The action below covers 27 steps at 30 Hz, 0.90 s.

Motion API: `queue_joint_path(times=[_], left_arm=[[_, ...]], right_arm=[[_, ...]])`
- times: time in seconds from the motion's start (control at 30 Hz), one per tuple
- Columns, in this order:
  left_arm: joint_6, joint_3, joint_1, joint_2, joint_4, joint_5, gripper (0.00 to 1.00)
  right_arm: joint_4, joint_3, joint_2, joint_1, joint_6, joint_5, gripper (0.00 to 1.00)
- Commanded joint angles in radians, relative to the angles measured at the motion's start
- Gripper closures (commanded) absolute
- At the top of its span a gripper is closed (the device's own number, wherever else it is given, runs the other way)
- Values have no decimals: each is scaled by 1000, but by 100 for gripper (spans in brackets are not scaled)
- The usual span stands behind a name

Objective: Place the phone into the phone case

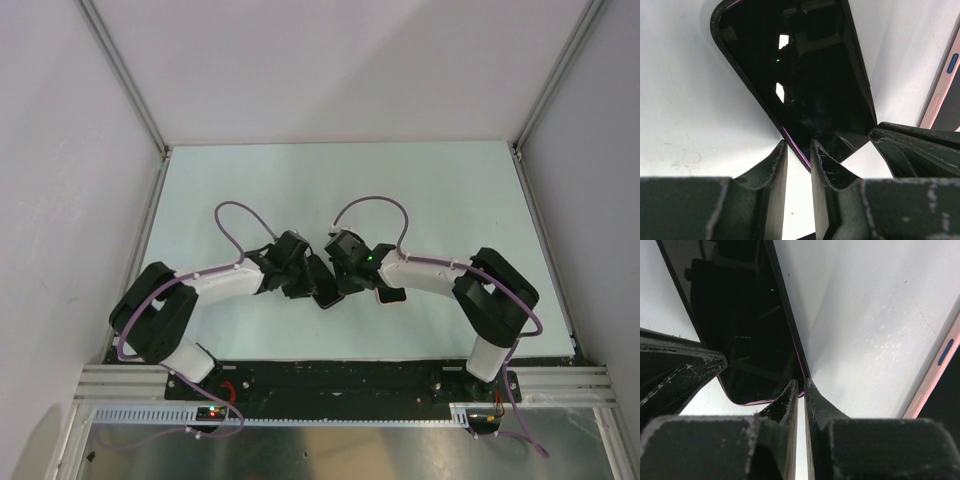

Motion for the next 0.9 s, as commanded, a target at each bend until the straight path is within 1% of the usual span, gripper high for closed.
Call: queue_joint_path(times=[0.0, 0.27, 0.43, 0.63, 0.77, 0.87], left_arm=[[-10, 1, -19, 43, 43, 4, 73], [-4, -2, -20, 48, 46, 8, 73], [-4, -12, -20, 29, 46, 19, 73], [-29, -34, -25, -19, 46, 29, 73], [-51, -40, -36, -31, 45, 27, 71], [-64, -37, -45, -32, 46, 27, 71]], right_arm=[[-3, -56, 177, 99, 38, -21, 94], [-40, -55, 238, 139, 58, 81, 94], [-50, -55, 212, 134, 59, 97, 91], [-23, -56, 36, 65, 45, 69, 80], [21, -55, -80, 5, 32, -21, 77], [34, -54, -127, -27, 24, -51, 76]])
